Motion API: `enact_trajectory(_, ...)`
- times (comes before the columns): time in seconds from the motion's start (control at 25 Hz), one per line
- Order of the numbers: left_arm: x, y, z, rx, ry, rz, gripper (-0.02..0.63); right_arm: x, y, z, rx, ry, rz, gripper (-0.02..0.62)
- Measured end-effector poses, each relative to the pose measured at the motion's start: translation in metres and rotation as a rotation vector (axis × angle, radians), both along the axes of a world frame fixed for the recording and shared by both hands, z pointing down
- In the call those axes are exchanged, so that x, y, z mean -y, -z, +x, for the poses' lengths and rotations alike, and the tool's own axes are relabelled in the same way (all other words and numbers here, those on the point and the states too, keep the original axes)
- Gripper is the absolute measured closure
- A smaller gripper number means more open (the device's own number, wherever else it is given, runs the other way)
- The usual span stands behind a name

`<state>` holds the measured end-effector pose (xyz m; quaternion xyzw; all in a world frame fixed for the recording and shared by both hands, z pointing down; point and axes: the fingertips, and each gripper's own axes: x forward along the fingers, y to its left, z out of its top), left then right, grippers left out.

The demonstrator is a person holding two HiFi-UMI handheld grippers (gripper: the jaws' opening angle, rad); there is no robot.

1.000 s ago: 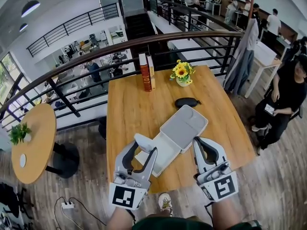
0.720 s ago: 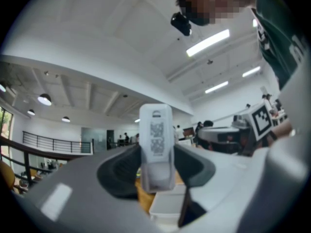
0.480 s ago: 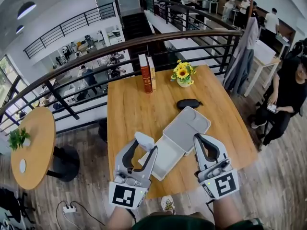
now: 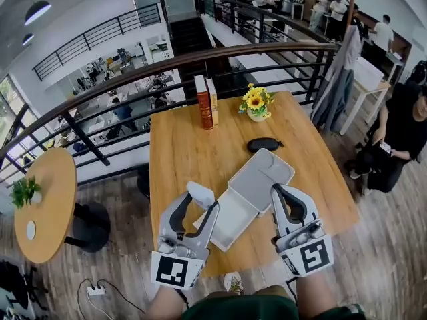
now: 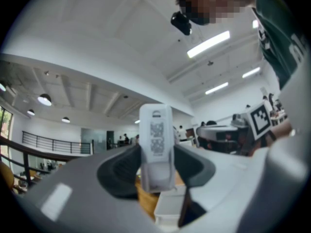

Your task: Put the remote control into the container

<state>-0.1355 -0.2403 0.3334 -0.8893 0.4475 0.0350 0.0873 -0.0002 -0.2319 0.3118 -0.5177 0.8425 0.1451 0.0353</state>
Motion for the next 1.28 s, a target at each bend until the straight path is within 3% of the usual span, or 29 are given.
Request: enact_trajectory(1.28, -0.001, 0.007, 0.031, 0.013, 0.079, -0.011, 0.393, 0.009, 0.015, 0.003, 0.007, 0.121, 0.007, 0.578)
